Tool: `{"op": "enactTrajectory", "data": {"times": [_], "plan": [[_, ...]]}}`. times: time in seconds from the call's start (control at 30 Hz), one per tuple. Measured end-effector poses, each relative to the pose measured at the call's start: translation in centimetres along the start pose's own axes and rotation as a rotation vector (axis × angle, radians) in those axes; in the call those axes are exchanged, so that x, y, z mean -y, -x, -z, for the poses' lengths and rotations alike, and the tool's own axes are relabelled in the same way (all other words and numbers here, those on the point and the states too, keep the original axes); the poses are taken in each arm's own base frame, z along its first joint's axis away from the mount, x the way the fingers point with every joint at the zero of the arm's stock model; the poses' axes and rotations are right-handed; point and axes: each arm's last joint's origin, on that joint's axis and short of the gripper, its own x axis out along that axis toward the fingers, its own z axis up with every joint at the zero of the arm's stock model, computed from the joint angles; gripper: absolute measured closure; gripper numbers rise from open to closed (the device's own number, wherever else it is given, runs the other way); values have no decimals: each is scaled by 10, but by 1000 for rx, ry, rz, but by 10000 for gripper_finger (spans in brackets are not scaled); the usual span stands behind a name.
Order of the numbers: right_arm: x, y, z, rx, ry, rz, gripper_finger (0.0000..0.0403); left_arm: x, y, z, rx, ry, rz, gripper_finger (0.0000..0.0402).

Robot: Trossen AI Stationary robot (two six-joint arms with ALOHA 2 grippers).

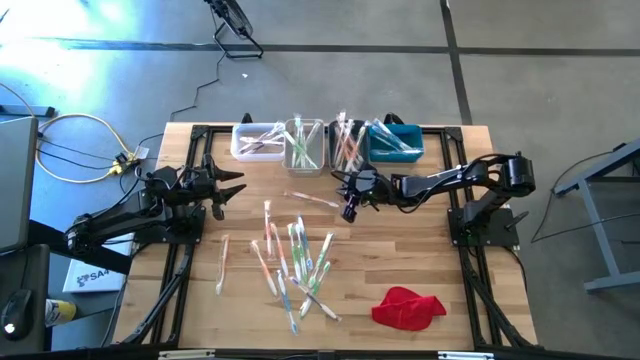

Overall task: Pick & Place Toothbrushes
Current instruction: Put the orange toothbrush into the dark green bin

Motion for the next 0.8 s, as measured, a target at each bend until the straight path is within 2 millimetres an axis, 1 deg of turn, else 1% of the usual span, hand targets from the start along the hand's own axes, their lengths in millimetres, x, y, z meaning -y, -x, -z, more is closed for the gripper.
{"op": "enactTrajectory", "data": {"times": [0.27, 0.37, 0.43, 0.63, 0.8], "plan": [[0, 0, -1, 8, 2, -1, 400, 0, 0, 0, 0, 0, 0, 252], [0, 0, -1, 8, 1, -1, 390, 0, 0, 0, 0, 0, 0, 252], [0, 0, -1, 8, -2, -1, 371, 0, 0, 0, 0, 0, 0, 252], [0, 0, -1, 8, -4, -1, 295, 0, 0, 0, 1, 0, 0, 252], [0, 0, -1, 8, -3, -1, 259, 0, 0, 0, 0, 0, 0, 252]]}}
